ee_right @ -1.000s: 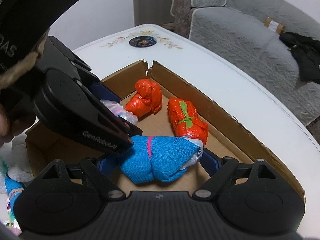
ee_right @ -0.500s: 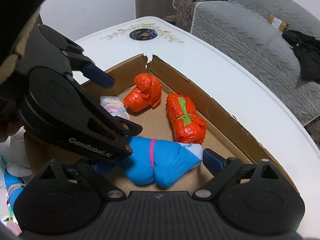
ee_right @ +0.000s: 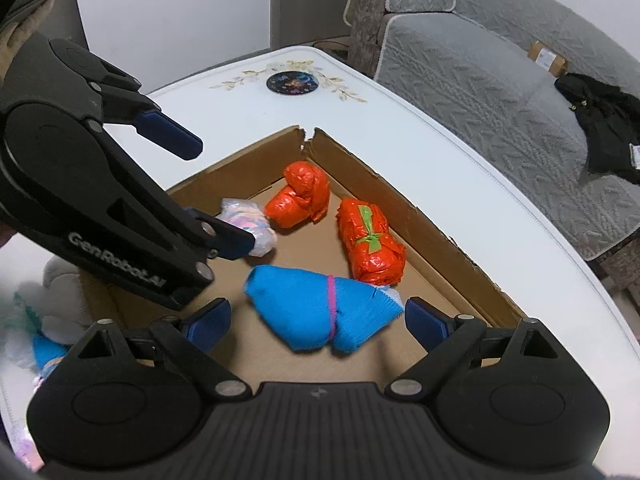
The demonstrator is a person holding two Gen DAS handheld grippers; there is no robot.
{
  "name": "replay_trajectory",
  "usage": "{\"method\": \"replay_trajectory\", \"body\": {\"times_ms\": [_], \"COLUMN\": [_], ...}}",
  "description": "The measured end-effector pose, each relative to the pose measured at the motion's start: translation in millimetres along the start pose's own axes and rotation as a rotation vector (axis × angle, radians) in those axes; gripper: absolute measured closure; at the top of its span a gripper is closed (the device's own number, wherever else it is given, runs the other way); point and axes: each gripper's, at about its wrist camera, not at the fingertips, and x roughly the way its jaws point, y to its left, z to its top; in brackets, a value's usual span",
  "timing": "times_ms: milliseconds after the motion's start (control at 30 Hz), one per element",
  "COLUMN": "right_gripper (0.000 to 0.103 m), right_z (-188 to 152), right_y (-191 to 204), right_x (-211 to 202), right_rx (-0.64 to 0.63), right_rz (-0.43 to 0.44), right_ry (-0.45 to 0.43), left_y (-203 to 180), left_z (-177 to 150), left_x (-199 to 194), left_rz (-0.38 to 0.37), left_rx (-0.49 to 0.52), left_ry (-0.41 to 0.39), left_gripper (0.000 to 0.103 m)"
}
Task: Organize objects
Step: 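Carry both bundles into the box and open both tools, then withdraw both tools from the box toward the pile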
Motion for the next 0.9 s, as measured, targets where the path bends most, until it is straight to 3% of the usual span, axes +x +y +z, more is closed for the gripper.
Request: {"method": "replay_trajectory", "body": {"times_ms": [267,467,667,900], "right_gripper": [0.008,0.007,0.007,0.007], "right_z": [-10,-45,-92,-128], "right_y": [17,34,66,114], "right_x": [-33,-71,-94,-94], "right_rx": [-0.005,-0.009,-0.009,-0.003], "right_rz": [-0.02,-0.035,-0.011,0.042], "right_ry": [0.019,0.001,-0.006,-0.042], "left_y": [7,16,27,33], "left_z": [-27,-77,-137,-188], "left_x": [-46,-87,-99,-98], "left_rz": [-0.047,-0.027,-0.033,-0.048], "left_rx": [-0.006,0.023,-0.024,-0.08], "left_ry": [0.017,-0.032,-0.014,-0.004], "left_gripper": [0.006,0.001,0.001,0.001]}}
